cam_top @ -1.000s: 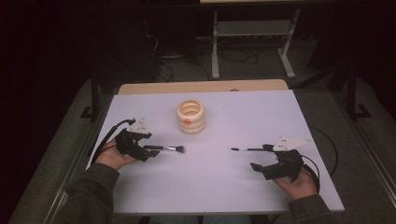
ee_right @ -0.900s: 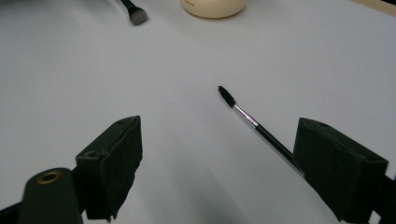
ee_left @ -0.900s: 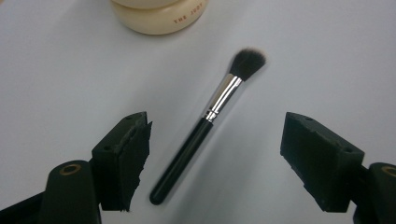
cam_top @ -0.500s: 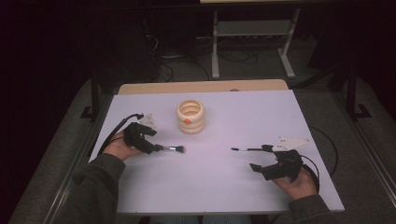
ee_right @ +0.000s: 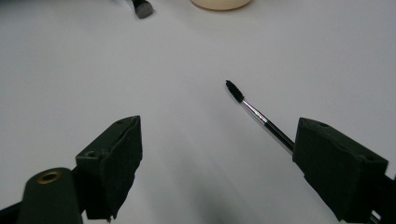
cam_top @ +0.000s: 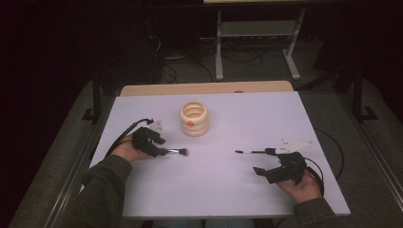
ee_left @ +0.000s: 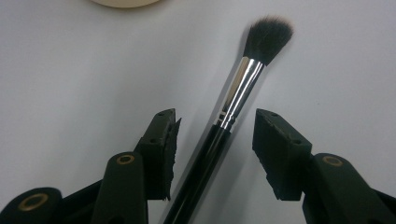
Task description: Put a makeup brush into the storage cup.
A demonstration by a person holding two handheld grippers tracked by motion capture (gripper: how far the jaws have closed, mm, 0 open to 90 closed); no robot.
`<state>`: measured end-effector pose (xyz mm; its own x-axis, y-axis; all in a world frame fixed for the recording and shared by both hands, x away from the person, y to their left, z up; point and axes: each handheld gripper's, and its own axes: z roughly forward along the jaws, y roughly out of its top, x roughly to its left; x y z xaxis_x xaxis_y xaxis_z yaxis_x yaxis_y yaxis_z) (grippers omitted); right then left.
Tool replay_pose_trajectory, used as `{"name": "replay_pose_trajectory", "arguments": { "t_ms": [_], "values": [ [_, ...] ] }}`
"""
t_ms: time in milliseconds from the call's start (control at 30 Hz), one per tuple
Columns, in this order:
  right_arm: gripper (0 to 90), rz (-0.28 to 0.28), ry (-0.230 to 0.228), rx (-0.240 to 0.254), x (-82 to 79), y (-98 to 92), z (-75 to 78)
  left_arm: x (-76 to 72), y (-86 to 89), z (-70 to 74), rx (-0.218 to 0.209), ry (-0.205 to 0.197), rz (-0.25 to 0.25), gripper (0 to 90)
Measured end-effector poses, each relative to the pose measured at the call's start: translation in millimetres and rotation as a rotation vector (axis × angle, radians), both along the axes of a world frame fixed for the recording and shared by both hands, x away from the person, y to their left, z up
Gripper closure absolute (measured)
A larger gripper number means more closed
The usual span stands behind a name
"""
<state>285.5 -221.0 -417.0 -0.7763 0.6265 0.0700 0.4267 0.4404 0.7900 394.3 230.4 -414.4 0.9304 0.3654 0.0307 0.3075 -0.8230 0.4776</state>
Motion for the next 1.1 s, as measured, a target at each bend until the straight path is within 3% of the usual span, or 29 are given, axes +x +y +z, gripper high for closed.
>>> {"name": "replay_pose_trajectory", "arguments": {
  "t_ms": [100,167,267,400,633,733,1100],
  "values": [
    [14.8,0.005,0.000,-0.004,0.5,0.2,-0.4,0.8,-2.4,-2.2,-0.014,-0.006,0.012,51.7],
    [14.8,0.009,-0.005,-0.002,0.6,0.2,-0.3,2.3,-4.9,-2.2,0.019,-0.010,-0.018,53.5],
    [14.8,0.008,-0.003,-0.001,0.9,0.0,-0.4,3.4,-10.0,-0.9,0.028,-0.007,-0.037,56.3],
    [14.8,0.005,0.005,0.001,0.1,-0.1,-0.1,6.2,-14.8,-1.4,0.033,0.010,-0.057,63.3],
    [14.9,0.006,0.003,0.009,0.2,-1.7,0.0,10.3,-17.5,-7.5,0.055,0.057,-0.074,67.9],
    [14.9,0.007,0.003,0.007,0.2,-1.1,-0.4,11.6,-18.6,-7.0,0.064,0.069,-0.100,75.7],
    [15.1,0.019,0.026,0.007,1.8,2.7,-2.3,9.1,-24.2,-2.9,0.104,0.081,-0.069,78.6]
  ]
}}
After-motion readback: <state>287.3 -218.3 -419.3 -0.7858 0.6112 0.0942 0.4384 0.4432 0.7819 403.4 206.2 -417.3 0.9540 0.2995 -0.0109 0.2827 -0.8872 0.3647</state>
